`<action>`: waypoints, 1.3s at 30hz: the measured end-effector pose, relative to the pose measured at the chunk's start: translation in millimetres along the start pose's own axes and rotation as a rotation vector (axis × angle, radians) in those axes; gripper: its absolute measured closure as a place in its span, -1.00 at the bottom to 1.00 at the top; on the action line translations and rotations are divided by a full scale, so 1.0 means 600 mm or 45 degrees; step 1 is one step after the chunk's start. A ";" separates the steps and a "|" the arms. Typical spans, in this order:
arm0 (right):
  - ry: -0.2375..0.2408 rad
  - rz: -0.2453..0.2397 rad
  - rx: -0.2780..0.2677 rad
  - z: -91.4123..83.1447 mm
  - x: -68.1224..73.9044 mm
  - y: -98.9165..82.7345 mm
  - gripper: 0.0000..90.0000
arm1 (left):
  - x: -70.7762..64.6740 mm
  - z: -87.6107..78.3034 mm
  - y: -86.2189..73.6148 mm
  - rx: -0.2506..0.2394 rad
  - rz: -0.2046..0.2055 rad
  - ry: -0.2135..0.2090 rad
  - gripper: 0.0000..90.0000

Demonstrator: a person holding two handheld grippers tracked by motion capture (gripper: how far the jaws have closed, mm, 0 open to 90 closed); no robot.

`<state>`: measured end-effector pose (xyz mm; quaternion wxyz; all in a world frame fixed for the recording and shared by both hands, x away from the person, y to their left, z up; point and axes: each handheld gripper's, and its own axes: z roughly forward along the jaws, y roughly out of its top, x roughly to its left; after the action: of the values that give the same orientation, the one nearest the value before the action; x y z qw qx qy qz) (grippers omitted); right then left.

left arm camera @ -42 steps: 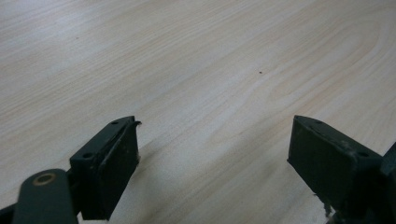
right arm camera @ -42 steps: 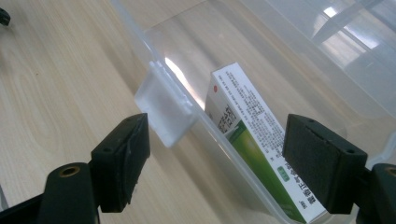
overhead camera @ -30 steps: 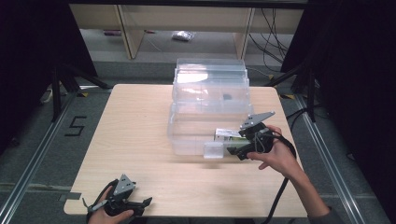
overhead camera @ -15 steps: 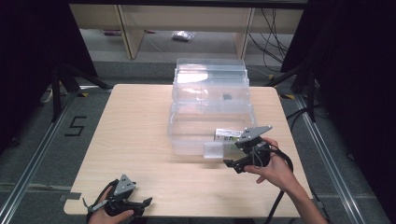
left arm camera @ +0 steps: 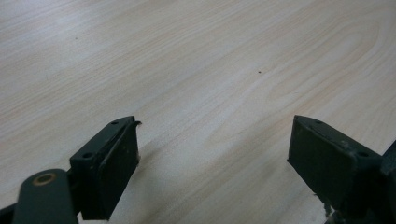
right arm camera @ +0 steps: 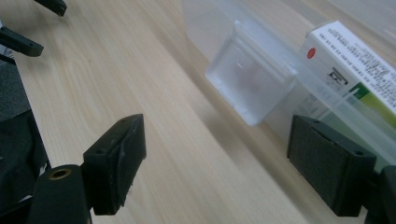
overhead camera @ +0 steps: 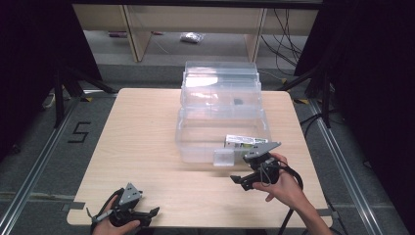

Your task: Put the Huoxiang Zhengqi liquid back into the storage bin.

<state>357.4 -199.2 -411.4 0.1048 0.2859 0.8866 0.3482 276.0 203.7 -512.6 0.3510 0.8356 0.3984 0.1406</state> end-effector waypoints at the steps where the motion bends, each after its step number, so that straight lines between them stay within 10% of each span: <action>1: 0.005 -0.006 0.002 0.001 0.001 -0.003 -0.54 | 0.000 0.000 0.000 0.003 0.000 0.000 -0.65; 39: 0.040 0.049 0.082 0.053 0.043 -0.096 -0.54 | -0.002 0.000 0.000 -0.019 -0.014 0.015 -0.65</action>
<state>323.6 -200.9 -473.6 0.0748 0.3005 0.8932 0.3260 275.5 202.9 -512.7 0.3557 0.8298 0.4041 0.1468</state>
